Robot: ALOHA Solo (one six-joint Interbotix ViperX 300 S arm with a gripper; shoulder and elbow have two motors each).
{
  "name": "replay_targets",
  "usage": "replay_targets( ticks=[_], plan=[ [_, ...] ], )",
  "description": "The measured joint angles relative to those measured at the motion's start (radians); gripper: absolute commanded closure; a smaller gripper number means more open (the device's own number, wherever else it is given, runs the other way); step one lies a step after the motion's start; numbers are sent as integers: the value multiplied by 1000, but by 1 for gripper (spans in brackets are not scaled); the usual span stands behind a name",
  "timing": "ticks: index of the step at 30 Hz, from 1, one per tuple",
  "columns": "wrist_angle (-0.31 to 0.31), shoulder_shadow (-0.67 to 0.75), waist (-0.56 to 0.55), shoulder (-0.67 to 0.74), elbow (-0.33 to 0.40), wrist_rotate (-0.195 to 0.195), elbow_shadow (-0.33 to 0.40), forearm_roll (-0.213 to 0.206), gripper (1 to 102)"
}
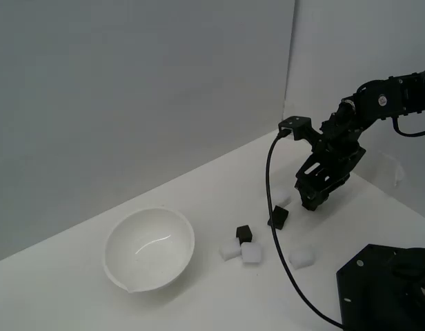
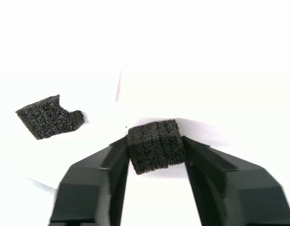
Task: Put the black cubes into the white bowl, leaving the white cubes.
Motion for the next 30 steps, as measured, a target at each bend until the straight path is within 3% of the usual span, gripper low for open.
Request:
replay_targets(
  ticks=[8, 9, 11, 23, 30],
  plan=[
    [26, 51, 2, 51, 2, 0, 3, 0, 74],
    [28, 61, 2, 61, 2, 0, 3, 0, 80],
    [29, 81, 0, 81, 5, 2, 5, 0, 100],
    [71, 213, -5, 210, 11, 3, 11, 0, 100],
    [100, 281, -80, 279, 8, -41, 9, -9, 100]
  ],
)
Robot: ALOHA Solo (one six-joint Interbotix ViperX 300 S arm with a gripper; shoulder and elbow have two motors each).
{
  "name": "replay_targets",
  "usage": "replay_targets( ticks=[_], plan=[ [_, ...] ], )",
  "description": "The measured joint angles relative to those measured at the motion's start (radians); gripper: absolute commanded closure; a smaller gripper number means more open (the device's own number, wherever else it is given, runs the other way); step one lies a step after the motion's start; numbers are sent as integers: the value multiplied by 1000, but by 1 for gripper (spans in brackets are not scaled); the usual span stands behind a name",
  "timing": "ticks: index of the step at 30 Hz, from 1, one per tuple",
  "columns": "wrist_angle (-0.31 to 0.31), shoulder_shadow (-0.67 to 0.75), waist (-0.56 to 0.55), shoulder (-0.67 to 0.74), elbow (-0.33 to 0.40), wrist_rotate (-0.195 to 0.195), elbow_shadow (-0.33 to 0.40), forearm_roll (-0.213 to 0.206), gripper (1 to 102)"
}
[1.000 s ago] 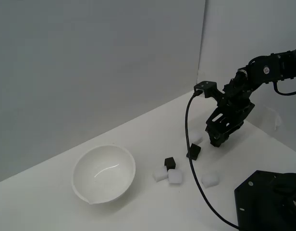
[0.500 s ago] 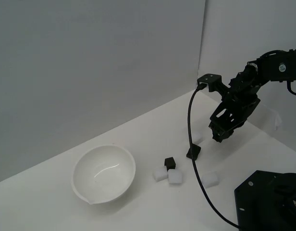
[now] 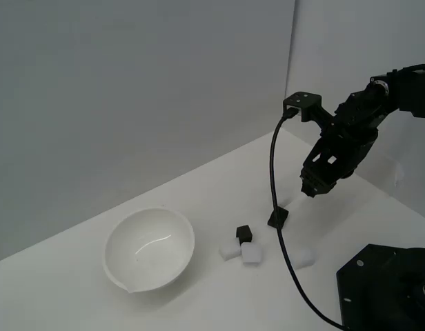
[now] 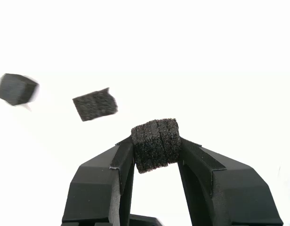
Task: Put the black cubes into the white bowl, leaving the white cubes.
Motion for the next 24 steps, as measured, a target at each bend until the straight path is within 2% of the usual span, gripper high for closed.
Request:
replay_targets(
  ticks=[5, 7, 24],
  plan=[
    [17, 46, -66, 44, -2, -25, -5, -28, 100],
    [25, 64, -91, 63, -9, -49, -11, -38, 100],
    [41, 137, -399, 132, -106, -222, -104, -41, 100]
  ],
)
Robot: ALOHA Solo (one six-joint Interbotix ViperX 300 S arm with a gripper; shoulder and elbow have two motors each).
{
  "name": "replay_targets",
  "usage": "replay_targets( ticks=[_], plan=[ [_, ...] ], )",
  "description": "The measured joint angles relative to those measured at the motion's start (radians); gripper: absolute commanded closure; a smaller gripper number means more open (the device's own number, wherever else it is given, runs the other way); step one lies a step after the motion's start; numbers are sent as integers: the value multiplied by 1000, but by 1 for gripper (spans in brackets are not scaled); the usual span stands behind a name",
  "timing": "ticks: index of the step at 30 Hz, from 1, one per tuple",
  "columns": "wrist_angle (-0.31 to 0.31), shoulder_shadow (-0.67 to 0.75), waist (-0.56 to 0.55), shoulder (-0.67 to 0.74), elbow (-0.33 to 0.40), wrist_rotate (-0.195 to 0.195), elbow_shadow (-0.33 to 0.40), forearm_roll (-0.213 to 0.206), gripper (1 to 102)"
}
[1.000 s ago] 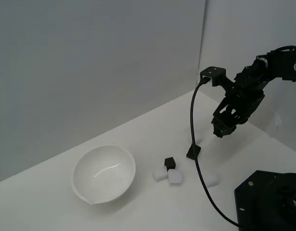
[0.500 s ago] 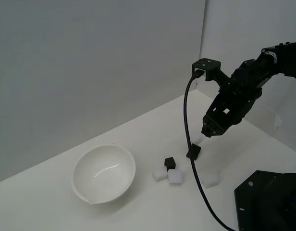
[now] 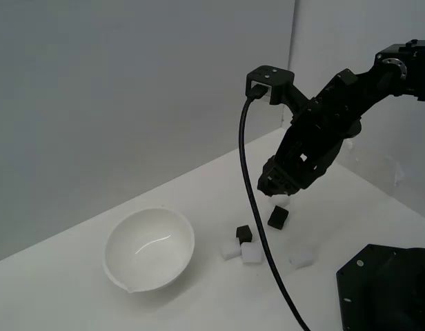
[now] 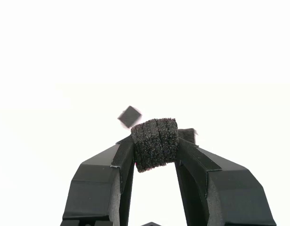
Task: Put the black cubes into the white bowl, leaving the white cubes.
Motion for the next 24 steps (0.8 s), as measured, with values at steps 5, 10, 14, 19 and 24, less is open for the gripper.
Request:
replay_targets(
  ticks=[5, 10, 14, 19, 24],
  plan=[
    [0, -14, -78, -14, -20, -29, -18, 0, 100],
    [-11, -28, -129, -26, -35, -46, -35, -6, 100],
    [-28, -63, -176, -61, -61, -48, -63, -26, 100],
    [-71, -130, -239, -126, -97, -48, -98, -48, 100],
    [-95, -210, -296, -207, -156, -48, -160, -51, 100]
  ],
)
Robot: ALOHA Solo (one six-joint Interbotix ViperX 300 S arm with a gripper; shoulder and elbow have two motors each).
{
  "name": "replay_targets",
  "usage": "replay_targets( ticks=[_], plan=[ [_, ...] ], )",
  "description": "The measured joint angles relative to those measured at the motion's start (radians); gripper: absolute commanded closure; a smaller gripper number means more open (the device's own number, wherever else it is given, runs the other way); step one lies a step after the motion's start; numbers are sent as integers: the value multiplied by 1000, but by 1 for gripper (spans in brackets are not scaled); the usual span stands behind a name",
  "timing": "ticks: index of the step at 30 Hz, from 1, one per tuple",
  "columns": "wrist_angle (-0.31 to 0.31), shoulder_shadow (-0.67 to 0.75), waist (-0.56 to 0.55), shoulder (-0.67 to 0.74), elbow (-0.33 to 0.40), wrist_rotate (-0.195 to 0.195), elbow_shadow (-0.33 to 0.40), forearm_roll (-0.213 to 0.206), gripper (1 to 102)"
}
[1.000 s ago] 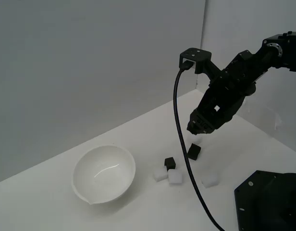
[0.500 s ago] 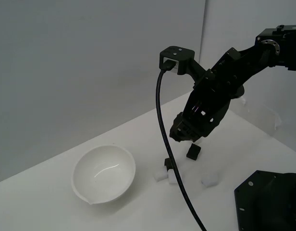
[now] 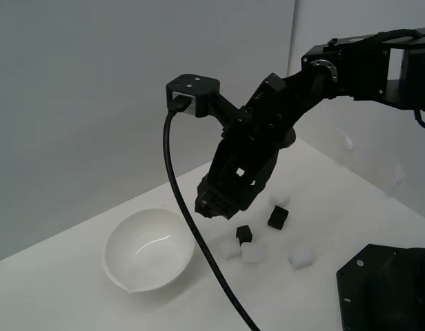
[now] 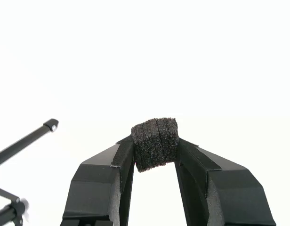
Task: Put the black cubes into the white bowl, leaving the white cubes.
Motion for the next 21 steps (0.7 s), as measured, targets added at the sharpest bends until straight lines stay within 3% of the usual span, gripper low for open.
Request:
replay_targets(
  ticks=[11, 21],
  plan=[
    [-26, -124, -78, -121, -124, 2, -120, 0, 100],
    [-52, -207, -114, -204, -187, 2, -186, 0, 100]
  ],
)
